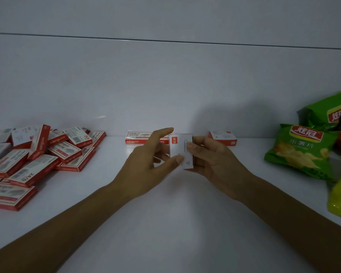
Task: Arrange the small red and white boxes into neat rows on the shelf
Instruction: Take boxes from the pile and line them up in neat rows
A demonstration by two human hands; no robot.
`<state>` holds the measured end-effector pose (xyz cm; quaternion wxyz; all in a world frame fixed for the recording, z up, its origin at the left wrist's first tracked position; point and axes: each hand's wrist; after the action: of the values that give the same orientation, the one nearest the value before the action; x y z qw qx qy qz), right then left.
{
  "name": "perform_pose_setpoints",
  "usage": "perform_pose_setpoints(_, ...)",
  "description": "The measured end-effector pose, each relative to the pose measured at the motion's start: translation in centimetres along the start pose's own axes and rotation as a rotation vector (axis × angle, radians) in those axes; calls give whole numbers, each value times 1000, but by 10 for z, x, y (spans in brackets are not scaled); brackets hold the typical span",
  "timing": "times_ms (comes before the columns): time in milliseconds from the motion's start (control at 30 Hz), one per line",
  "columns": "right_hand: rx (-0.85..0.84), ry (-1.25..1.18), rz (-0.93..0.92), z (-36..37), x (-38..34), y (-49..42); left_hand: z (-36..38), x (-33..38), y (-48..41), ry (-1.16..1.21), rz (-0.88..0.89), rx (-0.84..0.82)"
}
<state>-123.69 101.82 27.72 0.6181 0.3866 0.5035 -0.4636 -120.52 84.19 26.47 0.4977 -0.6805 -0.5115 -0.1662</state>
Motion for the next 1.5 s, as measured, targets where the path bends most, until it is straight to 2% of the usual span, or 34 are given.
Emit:
perform_pose_setpoints(100, 35, -17, -24, 2, 0, 1, -1, 2, 0, 49, -32, 13)
perform_pose_setpoints(233, 76, 158, -182, 6, -6, 2, -3, 3, -4, 131, -64, 10)
perform_pose_setpoints(367, 141, 494, -384, -3, -3, 0, -6, -2, -10, 201, -62, -5)
perform_pose_setpoints(433, 208, 737, -556, -13, -3, 1, -9, -4, -15, 229, -97, -15)
perform_pose_setpoints(500, 166, 1024, -835, -21, -8, 3, -10, -7, -20, 235, -123, -45)
perform_pose_setpoints(567, 53, 1262, -1042, -22, -12, 3, -11, -6, -24, 211, -144, -82)
perform_pose_setpoints(633, 18, 1358, -1097, -19, -13, 2, -11, -3, -28, 208, -162, -131)
perform_pose_setpoints(733, 94, 1365, -1128, -19, -15, 0, -12, 2, -36, 246, -211, -170)
perform_pose_setpoints(900, 131, 1438, -1031, -31, -17, -3, -1, 11, -43, 178, -184, -216)
perform_pose_setpoints(1067, 213, 1535, -706, -45, -18, -10, 20, 4, -40, -74, -6, 11)
perform_pose_setpoints(1167, 163, 1627, -570, -47, -16, -8, 29, -5, -23, -252, 133, -18)
perform_pose_setpoints(1267, 115, 1643, -585, -40, -22, 5, 34, -9, -11, -398, 221, -91)
perform_pose_setpoints(1400, -75, 1712, -504, -21, -16, 23, 33, -11, -12, -414, 261, -62)
perform_pose_setpoints(1500, -115, 1731, -438, -20, -7, 19, 34, -15, -12, -453, 303, -77)
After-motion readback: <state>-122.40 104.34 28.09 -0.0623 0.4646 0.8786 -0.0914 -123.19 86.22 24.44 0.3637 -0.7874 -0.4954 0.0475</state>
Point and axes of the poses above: each hand's wrist, its own y-axis away from the middle knuckle, its own z-axis out of the palm, x = y × z, and after that the axes turned 11 degrees about x, right-handed
